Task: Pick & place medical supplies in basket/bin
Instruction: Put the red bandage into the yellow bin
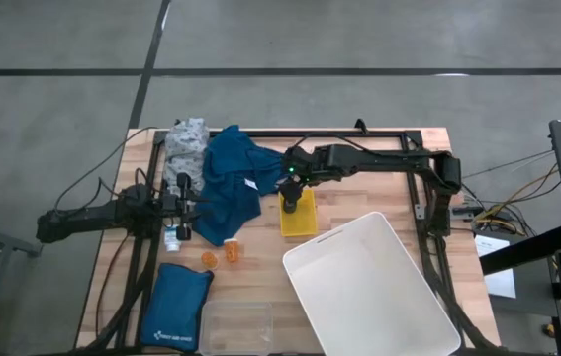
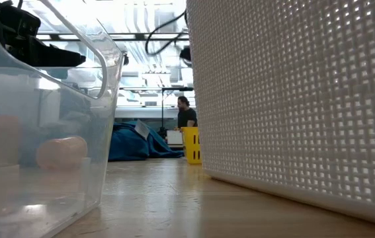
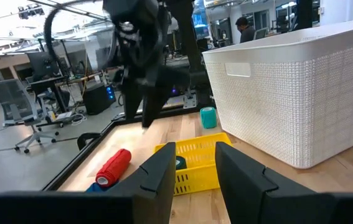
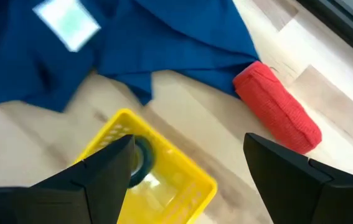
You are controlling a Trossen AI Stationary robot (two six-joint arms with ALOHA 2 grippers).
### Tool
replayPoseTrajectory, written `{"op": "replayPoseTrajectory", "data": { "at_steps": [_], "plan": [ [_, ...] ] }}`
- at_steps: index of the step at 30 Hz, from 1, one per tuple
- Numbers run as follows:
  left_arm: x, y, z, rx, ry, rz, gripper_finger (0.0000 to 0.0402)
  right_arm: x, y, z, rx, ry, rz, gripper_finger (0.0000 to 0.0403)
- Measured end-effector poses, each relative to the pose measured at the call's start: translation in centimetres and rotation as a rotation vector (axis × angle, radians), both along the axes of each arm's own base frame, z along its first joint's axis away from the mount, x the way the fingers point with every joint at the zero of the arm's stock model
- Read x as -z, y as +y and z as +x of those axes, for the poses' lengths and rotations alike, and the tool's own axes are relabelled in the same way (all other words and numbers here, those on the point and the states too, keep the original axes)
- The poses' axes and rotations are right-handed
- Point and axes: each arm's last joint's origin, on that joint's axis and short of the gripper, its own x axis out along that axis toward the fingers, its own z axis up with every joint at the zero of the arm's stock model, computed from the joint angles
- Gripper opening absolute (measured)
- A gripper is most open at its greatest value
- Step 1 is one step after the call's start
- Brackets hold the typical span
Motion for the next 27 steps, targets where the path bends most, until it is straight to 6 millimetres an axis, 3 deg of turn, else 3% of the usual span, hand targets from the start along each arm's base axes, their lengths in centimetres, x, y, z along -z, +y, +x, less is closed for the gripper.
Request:
{"op": "replayPoseTrajectory", "data": {
  "at_steps": [12,22,27],
  "plan": [
    [0.0,0.0,0.0,0.0,0.0,0.0,0.0118,4.5,-0.7,1.6,-0.033,0.151,-0.106,0.0297],
    [0.0,0.0,0.0,0.0,0.0,0.0,0.0118,4.7,-1.0,1.6,-0.05,0.187,-0.182,0.0297],
    [0.0,0.0,0.0,0.0,-0.001,0.0,0.0118,5.9,-1.2,1.9,-0.065,0.225,-0.206,0.0297]
  ]
}}
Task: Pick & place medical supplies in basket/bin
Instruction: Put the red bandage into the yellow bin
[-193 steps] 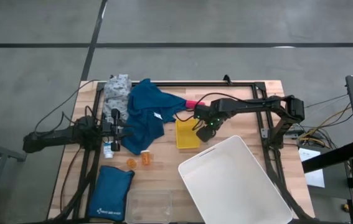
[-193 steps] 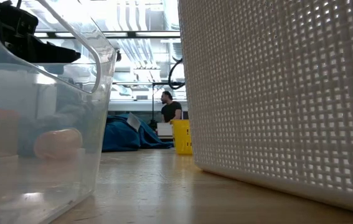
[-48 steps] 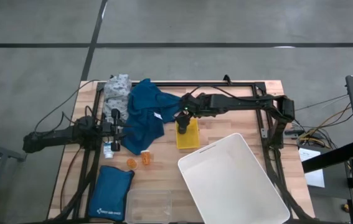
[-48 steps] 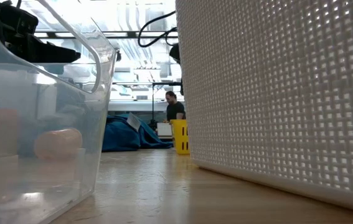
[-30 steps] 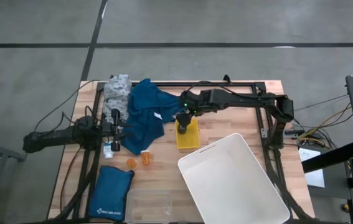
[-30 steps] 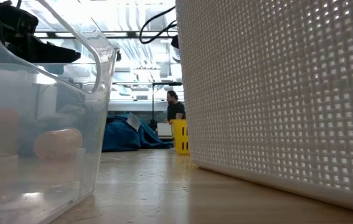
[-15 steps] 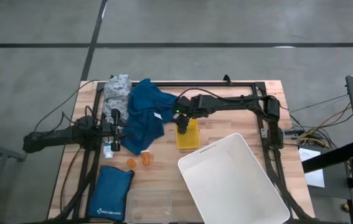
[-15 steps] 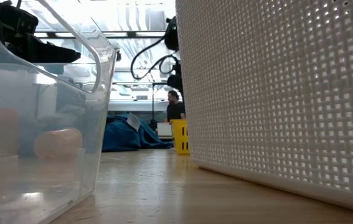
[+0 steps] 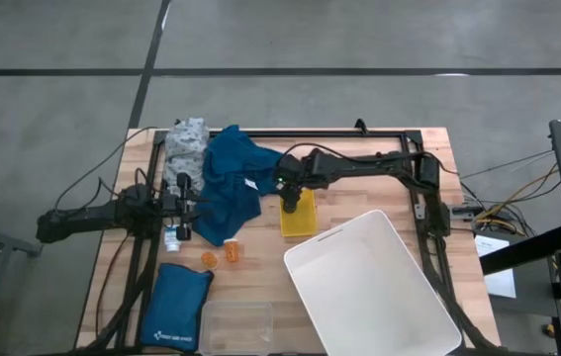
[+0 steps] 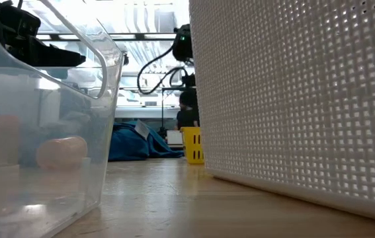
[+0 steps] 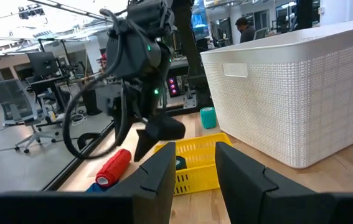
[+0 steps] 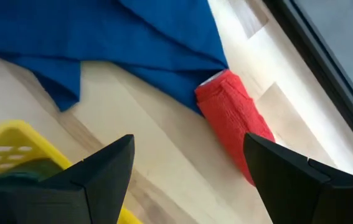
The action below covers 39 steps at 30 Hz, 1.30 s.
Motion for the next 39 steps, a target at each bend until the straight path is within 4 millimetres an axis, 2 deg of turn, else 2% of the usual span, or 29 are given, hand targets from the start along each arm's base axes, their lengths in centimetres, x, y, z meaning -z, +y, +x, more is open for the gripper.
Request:
{"op": "replayPoseTrajectory", "data": {
  "at_steps": [7,21,34,39],
  "plan": [
    [0.0,0.0,0.0,0.0,0.0,0.0,0.0118,0.3,-0.4,0.0,-0.033,0.029,-0.007,0.0297],
    [0.0,0.0,0.0,0.0,0.0,0.0,0.0118,0.6,-2.6,-0.7,-0.058,0.08,-0.005,0.0297],
    [0.0,0.0,0.0,0.0,0.0,0.0,0.0118,0.8,-5.5,-1.6,-0.072,0.02,0.187,0.0297],
    [0.0,0.0,0.0,0.0,0.0,0.0,0.0118,0.8,-6.4,-2.0,-0.056,0.006,0.211,0.0297]
  ]
}}
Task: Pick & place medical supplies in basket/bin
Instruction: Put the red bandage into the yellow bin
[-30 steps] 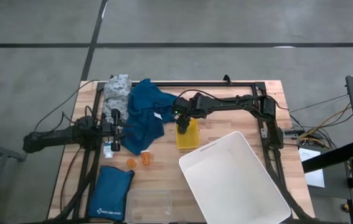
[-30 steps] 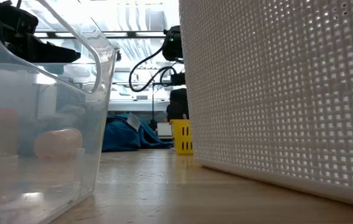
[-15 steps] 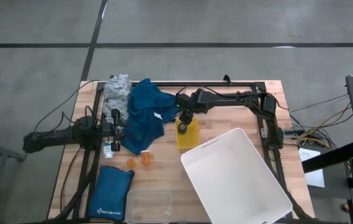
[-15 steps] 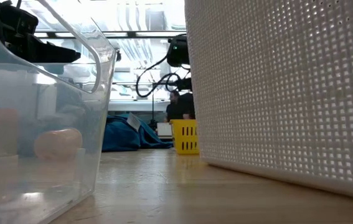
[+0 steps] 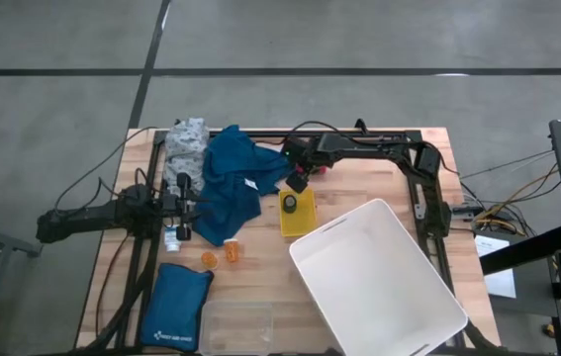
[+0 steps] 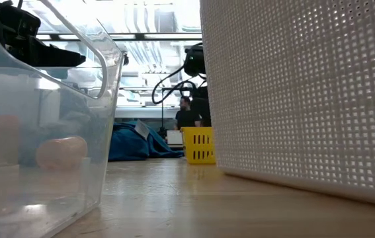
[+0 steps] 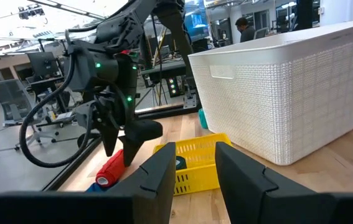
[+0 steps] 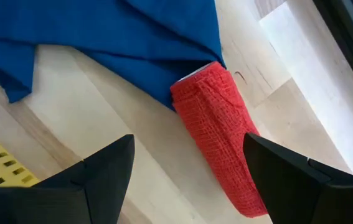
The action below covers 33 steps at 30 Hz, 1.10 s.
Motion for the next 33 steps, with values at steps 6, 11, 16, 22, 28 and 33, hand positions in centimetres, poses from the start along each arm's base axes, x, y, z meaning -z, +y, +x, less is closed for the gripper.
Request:
{"op": "replayPoseTrajectory", "data": {
  "at_steps": [6,11,16,22,28,33],
  "plan": [
    [0.0,0.0,0.0,0.0,0.0,0.0,0.0118,0.2,-1.1,-0.6,-0.014,0.006,0.019,0.0297],
    [0.0,0.0,0.0,0.0,0.0,0.0,0.0118,0.4,-1.9,-1.0,-0.031,-0.001,0.062,0.0297],
    [0.0,0.0,0.0,0.0,0.0,0.0,0.0118,1.5,-2.4,-1.0,-0.032,0.005,0.081,0.0297],
    [0.0,0.0,0.0,0.0,0.0,0.0,0.0118,2.7,-3.1,-0.7,-0.03,-0.002,0.09,0.0297],
    [0.0,0.0,0.0,0.0,0.0,0.0,0.0118,2.9,-3.3,-0.6,-0.044,0.0,0.07,0.0297],
    [0.0,0.0,0.0,0.0,0.0,0.0,0.0118,3.0,-3.6,-0.7,-0.032,0.0,0.064,0.0297]
  ]
}}
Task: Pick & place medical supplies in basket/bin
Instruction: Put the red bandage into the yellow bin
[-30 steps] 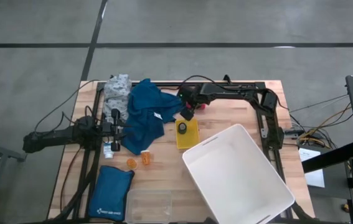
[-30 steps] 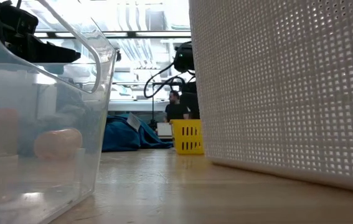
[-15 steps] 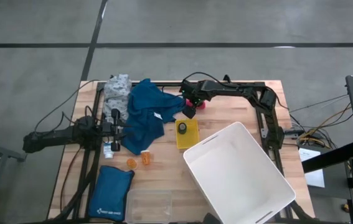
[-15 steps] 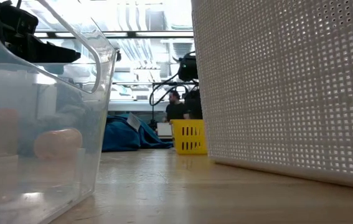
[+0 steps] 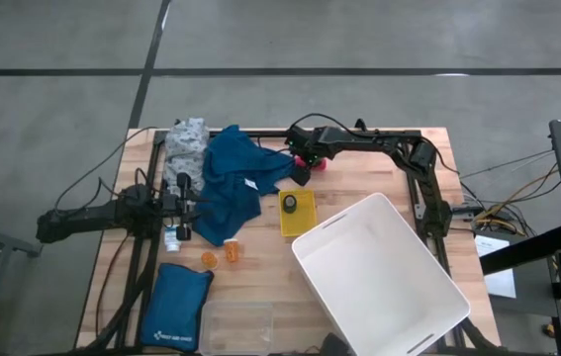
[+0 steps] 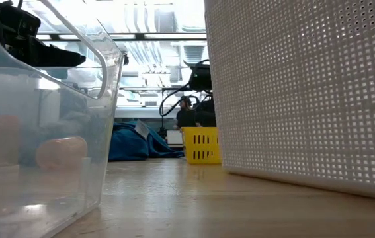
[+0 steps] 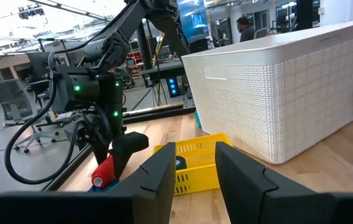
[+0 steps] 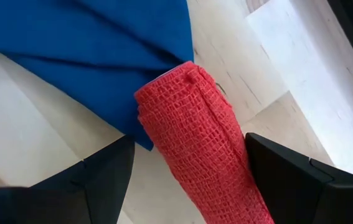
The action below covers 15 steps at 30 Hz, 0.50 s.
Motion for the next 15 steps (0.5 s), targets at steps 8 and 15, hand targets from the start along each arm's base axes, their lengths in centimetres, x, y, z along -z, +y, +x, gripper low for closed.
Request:
{"op": "replayPoseTrajectory", "data": {
  "at_steps": [8,15],
  "plan": [
    [0.0,0.0,0.0,0.0,0.0,0.0,0.0118,0.01,-0.12,-0.08,0.008,0.005,-0.006,0.0258],
    [0.0,0.0,0.0,0.0,0.0,0.0,0.0118,0.01,-0.13,-0.11,0.01,0.008,-0.009,0.0192]
  ]
}}
